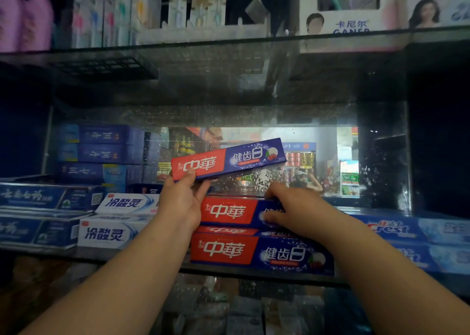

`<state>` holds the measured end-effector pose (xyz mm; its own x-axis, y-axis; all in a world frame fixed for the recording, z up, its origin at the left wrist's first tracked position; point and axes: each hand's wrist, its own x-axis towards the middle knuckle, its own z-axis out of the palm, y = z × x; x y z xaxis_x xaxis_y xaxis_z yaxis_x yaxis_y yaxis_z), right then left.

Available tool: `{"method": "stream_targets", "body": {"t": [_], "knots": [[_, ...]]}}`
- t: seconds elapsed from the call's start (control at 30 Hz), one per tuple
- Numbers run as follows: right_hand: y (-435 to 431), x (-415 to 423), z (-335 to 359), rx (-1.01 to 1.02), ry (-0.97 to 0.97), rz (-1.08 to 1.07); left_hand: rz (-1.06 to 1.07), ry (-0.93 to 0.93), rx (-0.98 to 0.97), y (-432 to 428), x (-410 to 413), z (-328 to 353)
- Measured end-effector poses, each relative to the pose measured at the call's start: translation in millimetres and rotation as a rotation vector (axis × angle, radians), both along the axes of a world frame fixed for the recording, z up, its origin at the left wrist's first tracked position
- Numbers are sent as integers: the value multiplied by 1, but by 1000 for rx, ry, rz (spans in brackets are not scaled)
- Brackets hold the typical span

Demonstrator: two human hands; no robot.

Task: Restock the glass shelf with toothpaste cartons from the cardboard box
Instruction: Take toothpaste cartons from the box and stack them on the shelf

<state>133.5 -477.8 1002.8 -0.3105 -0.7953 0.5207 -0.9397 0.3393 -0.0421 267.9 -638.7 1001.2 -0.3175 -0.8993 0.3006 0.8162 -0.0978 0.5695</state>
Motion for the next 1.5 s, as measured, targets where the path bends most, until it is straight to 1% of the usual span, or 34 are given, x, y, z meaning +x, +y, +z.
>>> {"method": "stream_targets", "body": {"t": [0.07,0.2,0.27,0.4,0.57,0.63,0.67,0.7,0.77,0.8,0.83,0.87,0.9,0.97,1.0,1.1,1.17,1.23,1.33,1.43,1.5], "knots": [[0,0,0,-26,-35,12,-3,17,3,1,2,1],[-5,-3,7,-223,120,-67,28,55,-30,0,8,11],[-6,-2,12,-266,88,-61,37,81,-28,-1,10,16],[-14,-1,3,-177,31,-23,34,89,-20,-1,12,15],[-17,-5,-3,-96,-77,-59,11,37,-26,1,8,5],[-12,-5,1,-157,-49,-101,6,7,-24,1,4,2],[-9,-5,3,-263,-87,-86,1,-7,-26,2,3,1],[-4,-5,4,-389,-182,-43,-7,-17,-27,2,1,1],[5,-5,8,-648,-469,89,-34,-17,-32,4,0,2],[10,-4,10,-739,-606,137,-47,-17,-35,6,-1,3],[13,-7,12,-798,-701,161,-57,-20,-44,9,-2,5],[15,-10,13,-823,-738,170,-63,-30,-62,12,-4,7],[14,-13,14,-815,-724,169,-67,-49,-91,16,-5,9],[12,-16,13,-793,-674,163,-48,-140,-189,19,-8,11],[12,-18,13,-798,-672,164,-2,-243,-259,19,-9,11],[10,-26,12,-824,-699,122,225,-615,-454,13,-8,12],[6,-32,11,-778,-696,95,354,-756,-540,3,-9,13],[-1,-37,9,-710,-698,68,420,-872,-595,-7,-12,15],[-12,-45,10,-593,-711,-30,458,-1020,-625,-16,-20,19],[-21,-53,10,-437,-697,-152,571,-1262,-709,-20,-27,24],[-25,-55,8,-401,-683,-178,603,-1383,-752,-21,-30,26]]}}
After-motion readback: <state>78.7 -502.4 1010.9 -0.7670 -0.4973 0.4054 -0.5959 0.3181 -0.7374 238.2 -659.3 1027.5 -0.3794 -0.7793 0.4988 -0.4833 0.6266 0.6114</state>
